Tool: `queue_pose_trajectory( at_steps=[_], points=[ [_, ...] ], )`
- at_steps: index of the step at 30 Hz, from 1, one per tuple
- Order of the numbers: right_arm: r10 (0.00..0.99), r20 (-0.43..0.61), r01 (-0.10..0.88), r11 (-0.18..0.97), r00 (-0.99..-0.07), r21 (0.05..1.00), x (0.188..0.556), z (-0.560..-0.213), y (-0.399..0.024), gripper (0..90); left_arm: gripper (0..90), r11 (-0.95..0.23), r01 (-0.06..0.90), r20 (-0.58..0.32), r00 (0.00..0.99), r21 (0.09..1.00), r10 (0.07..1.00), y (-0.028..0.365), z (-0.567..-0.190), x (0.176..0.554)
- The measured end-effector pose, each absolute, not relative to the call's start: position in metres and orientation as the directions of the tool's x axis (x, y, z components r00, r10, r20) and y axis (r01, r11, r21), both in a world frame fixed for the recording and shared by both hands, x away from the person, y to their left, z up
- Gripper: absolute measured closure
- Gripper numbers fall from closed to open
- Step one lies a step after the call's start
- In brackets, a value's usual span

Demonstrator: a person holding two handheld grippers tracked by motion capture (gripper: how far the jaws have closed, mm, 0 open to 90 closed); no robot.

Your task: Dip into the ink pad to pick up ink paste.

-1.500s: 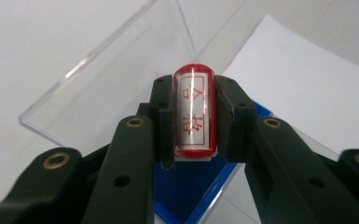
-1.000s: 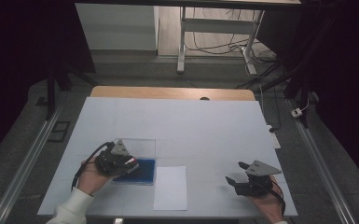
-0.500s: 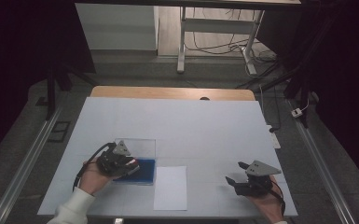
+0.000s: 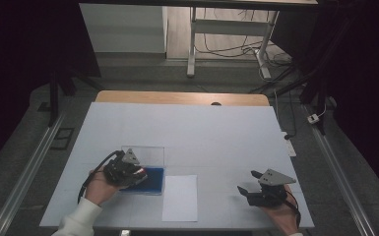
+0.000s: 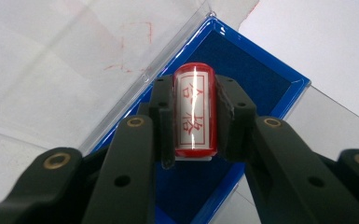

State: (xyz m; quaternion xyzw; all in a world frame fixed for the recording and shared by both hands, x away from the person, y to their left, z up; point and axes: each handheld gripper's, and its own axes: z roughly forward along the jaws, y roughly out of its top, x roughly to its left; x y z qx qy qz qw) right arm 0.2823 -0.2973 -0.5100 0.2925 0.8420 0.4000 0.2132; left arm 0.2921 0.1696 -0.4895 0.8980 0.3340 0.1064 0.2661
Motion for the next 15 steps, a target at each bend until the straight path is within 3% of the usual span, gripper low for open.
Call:
queue_pose_trajectory(
  at_steps=[15],
  points=[
    [0.663,-0.13,0.317,0.509,-0.737,0.8,0.2808,-0.5085,-0.2955,23.3,71.2,-0.651,0.524,0.067,0.749,0.549,0.659,0.1643,-0.4924,0.2857]
  ],
)
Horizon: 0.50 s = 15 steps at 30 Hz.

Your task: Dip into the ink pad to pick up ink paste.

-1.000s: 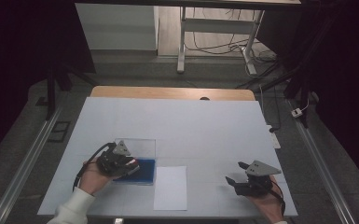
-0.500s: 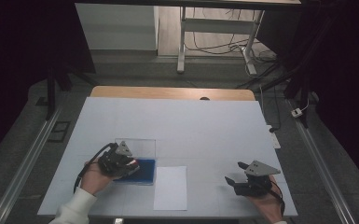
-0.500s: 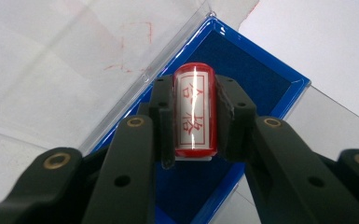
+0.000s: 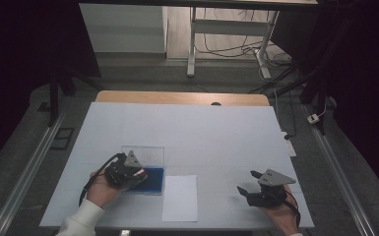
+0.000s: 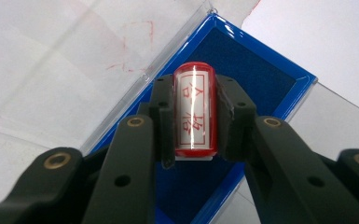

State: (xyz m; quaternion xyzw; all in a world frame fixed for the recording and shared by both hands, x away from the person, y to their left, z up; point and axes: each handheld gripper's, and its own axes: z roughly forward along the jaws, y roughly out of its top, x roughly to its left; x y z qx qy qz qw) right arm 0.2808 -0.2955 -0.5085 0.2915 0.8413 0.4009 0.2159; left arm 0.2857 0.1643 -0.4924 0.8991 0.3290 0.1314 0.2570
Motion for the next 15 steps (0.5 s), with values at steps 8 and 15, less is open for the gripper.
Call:
queue_pose_trajectory(
  at_steps=[8,15],
  points=[
    [0.664,-0.131,0.317,0.51,-0.736,0.799,0.2811,-0.508,-0.2972,23.3,71.3,-0.651,0.525,0.064,0.75,0.548,0.658,0.1648,-0.4927,0.2862],
    [0.665,-0.131,0.318,0.509,-0.735,0.8,0.2811,-0.5081,-0.2958,23.3,71.3,-0.649,0.524,0.069,0.746,0.552,0.662,0.164,-0.4934,0.2851]
  ],
)
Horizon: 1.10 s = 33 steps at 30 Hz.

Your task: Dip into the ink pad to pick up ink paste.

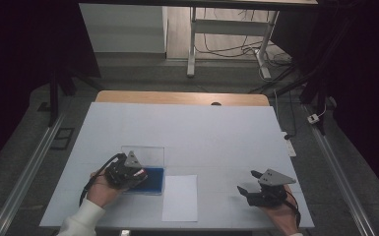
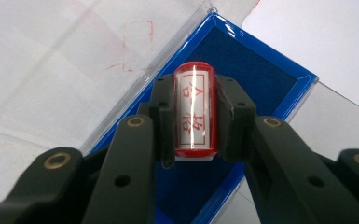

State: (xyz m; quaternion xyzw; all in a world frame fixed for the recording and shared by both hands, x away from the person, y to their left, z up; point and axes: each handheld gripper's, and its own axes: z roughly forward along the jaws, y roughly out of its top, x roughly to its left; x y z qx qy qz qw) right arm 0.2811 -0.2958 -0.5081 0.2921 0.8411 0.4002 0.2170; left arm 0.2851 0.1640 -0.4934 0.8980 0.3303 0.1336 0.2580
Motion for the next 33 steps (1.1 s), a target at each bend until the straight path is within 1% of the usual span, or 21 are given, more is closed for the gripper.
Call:
queue_pose_trajectory(
  at_steps=[4,9,16,20,21,24,26,33],
  points=[
    [0.667,-0.137,0.316,0.511,-0.732,0.799,0.28,-0.507,-0.296,23.3,71.2,-0.655,0.518,0.084,0.746,0.55,0.661,0.163,-0.493,0.284],
    [0.665,-0.13,0.321,0.511,-0.735,0.797,0.281,-0.509,-0.296,23.4,71.0,-0.639,0.528,0.047,0.75,0.56,0.66,0.168,-0.493,0.287],
    [0.664,-0.128,0.324,0.513,-0.737,0.795,0.282,-0.51,-0.296,23.3,71.0,-0.632,0.525,0.036,0.753,0.571,0.657,0.17,-0.492,0.287],
    [0.666,-0.133,0.323,0.515,-0.734,0.794,0.281,-0.509,-0.296,23.4,70.7,-0.61,0.528,-0.002,0.757,0.59,0.654,0.177,-0.49,0.289],
    [0.663,-0.131,0.321,0.514,-0.737,0.795,0.281,-0.51,-0.296,23.4,70.7,-0.612,0.52,0.001,0.762,0.596,0.648,0.178,-0.489,0.288],
    [0.661,-0.132,0.321,0.517,-0.738,0.794,0.282,-0.51,-0.297,23.3,70.6,-0.567,0.516,-0.026,0.753,0.642,0.657,0.186,-0.482,0.288],
    [0.664,-0.128,0.327,0.516,-0.737,0.792,0.282,-0.511,-0.297,23.4,70.6,-0.55,0.51,-0.021,0.745,0.661,0.667,0.19,-0.476,0.287],
    [0.664,-0.131,0.324,0.516,-0.736,0.793,0.282,-0.51,-0.297,23.4,70.5,-0.498,0.501,-0.047,0.737,0.708,0.674,0.2,-0.465,0.282]
  ],
)
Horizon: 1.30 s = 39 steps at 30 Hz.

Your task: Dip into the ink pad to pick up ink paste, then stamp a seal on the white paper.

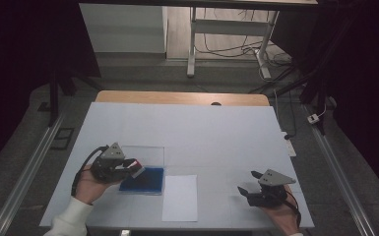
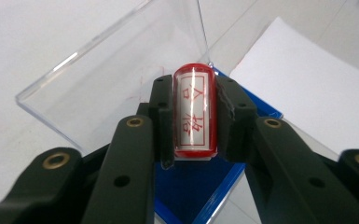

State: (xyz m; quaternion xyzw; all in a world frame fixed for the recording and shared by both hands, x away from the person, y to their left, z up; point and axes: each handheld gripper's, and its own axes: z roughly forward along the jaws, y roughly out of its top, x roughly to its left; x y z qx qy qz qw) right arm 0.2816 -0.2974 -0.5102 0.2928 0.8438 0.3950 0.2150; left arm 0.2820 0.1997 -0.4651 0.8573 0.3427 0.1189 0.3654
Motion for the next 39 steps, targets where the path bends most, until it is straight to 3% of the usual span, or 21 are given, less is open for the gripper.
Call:
queue_pose_trajectory(
  at_steps=[20,39],
  points=[
    [0.663,-0.128,0.324,0.514,-0.738,0.795,0.281,-0.512,-0.297,23.4,70.4,-0.395,0.454,-0.09,0.739,0.799,0.668,0.207,-0.442,0.273],
    [0.662,-0.132,0.324,0.519,-0.738,0.791,0.281,-0.512,-0.297,23.6,70.3,-0.416,0.431,-0.1,0.781,0.8,0.616,0.188,-0.44,0.269]
  ],
)
